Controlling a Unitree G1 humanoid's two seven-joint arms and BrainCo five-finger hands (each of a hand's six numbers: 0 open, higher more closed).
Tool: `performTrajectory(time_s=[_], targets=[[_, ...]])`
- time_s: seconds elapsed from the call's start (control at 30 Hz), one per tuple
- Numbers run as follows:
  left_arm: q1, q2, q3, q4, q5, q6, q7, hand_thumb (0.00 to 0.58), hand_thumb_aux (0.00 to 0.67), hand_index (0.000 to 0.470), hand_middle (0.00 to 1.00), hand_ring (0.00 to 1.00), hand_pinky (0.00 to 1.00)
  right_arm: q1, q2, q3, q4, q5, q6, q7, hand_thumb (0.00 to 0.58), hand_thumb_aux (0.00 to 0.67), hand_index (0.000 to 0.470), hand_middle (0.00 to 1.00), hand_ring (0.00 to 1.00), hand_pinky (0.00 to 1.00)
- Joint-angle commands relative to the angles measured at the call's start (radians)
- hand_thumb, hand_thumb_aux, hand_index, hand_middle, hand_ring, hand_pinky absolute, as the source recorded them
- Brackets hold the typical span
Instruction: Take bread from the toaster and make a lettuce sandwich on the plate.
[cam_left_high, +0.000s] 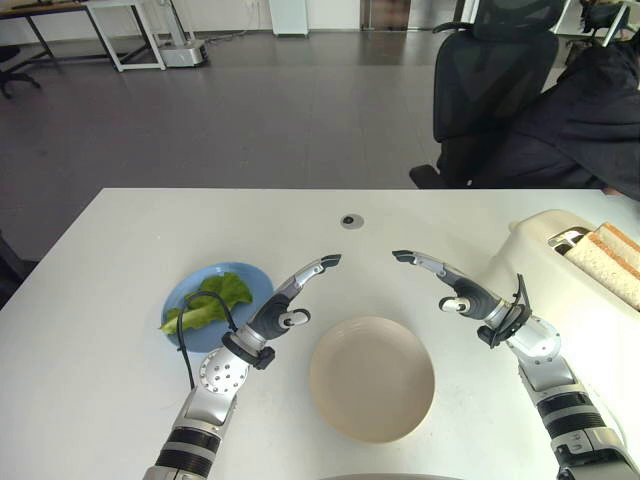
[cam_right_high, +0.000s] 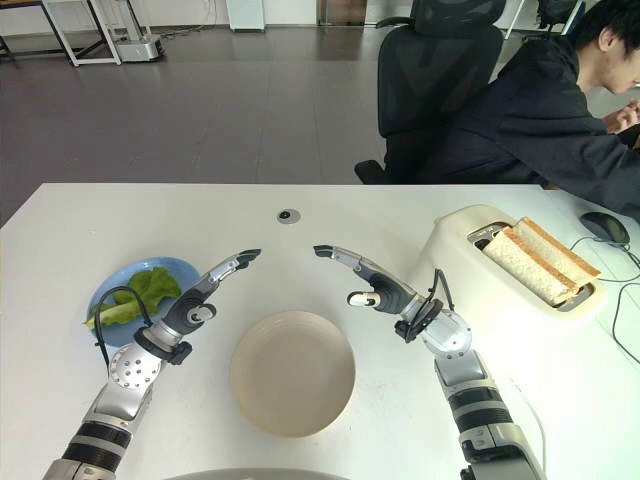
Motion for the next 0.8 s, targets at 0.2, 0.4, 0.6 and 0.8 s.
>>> performTrajectory(time_s=[0.2, 0.4, 0.6, 0.8], targets=[[-0.001, 0.000, 0.009, 0.008, 0.017, 0.004, -0.005, 0.000, 0.000, 0.000, 0.00, 0.00, 0.00, -0.008, -0.005, 0.000, 0.000, -0.012, 0.000, 0.002, 0.000, 0.000, 0.000, 0.00, 0.00, 0.00], [-0.001, -0.001, 0.010, 0.007, 0.020, 0.005, -0.004, 0.000, 0.000, 0.000, 0.00, 0.00, 0.00, -0.007, -0.007, 0.000, -0.002, -0.014, -0.001, 0.003, 0.000, 0.000, 0.000, 0.00, 0.00, 0.00], [-0.002, -0.002, 0.010, 0.007, 0.024, 0.007, -0.003, 0.000, 0.000, 0.000, 0.00, 0.00, 0.00, -0.008, -0.008, -0.001, -0.003, -0.018, 0.002, 0.002, 0.000, 0.000, 0.000, 0.00, 0.00, 0.00], [-0.002, -0.003, 0.009, 0.009, 0.024, 0.006, -0.003, 0.000, 0.000, 0.000, 0.00, 0.00, 0.00, -0.007, -0.009, -0.002, -0.003, -0.021, 0.003, 0.001, 0.000, 0.000, 0.000, 0.00, 0.00, 0.00]])
